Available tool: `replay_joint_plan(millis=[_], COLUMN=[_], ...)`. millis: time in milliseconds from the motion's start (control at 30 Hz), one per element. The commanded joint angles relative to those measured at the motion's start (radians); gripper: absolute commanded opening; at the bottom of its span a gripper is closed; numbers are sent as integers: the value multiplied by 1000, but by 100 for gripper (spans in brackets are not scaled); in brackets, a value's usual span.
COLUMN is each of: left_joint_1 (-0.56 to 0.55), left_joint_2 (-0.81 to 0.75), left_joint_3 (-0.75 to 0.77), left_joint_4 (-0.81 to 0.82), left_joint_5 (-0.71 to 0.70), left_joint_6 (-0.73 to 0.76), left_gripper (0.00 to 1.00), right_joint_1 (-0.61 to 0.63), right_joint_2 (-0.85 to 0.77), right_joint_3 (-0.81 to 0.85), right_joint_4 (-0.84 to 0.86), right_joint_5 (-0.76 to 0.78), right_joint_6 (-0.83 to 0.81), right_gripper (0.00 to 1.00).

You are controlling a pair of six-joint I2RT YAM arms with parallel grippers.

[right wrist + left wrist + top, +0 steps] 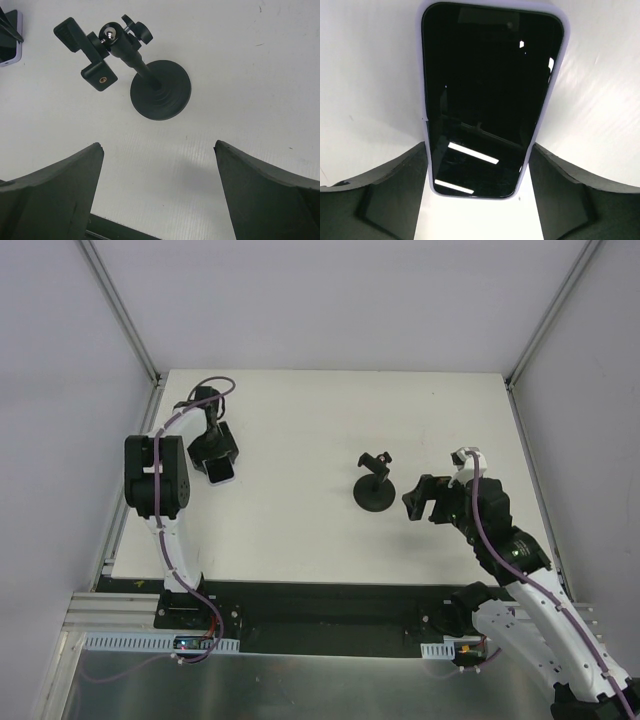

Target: Place the phone on the phone stand

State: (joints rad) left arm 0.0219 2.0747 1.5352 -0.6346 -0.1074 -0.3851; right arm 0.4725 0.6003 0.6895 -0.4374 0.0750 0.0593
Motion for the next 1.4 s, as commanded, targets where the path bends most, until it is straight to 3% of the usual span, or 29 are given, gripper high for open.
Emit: replay_joint_plan(millis=[0,67,133,267,533,767,833,1000,1067,1100,1200,1367], left_joint_1=[-17,-19,-19,-17,-54,-54,-54,-56,-57,-60,-65,-85], left_joint_2=[-94,-102,-90,-30,8,56,59,48,36,35,12,-57], left_joint_3=[-133,-115,-84,-31,19,43,49,33,25,22,16,0], left_joint_4=[-50,-48,-50,-54,-83,-97,-99,-97,-96,-94,-91,-85], left_joint_5=[47,60,64,98,3,12,9,15,17,20,18,23], left_joint_6=[-69,-67,-57,-15,29,45,46,45,45,49,49,38], left_gripper=[79,86,88,85,80,80,74,37,31,19,0,0], right_joint_1=[-5,-6,-6,-8,-8,-8,-8,-5,-5,-5,-6,-6], right_joint_2=[-2,6,9,1,-5,16,19,41,50,49,12,-57], right_joint_3=[-2,-1,2,1,2,18,19,51,64,71,87,68], right_joint_4=[46,46,46,45,32,25,22,-1,-29,-35,-49,-14], right_joint_5=[14,9,8,12,25,12,9,29,93,107,112,25], right_joint_6=[-15,-22,-24,-21,-16,-16,-27,-53,23,49,115,-1], right_gripper=[96,96,96,96,96,96,96,96,96,96,96,96])
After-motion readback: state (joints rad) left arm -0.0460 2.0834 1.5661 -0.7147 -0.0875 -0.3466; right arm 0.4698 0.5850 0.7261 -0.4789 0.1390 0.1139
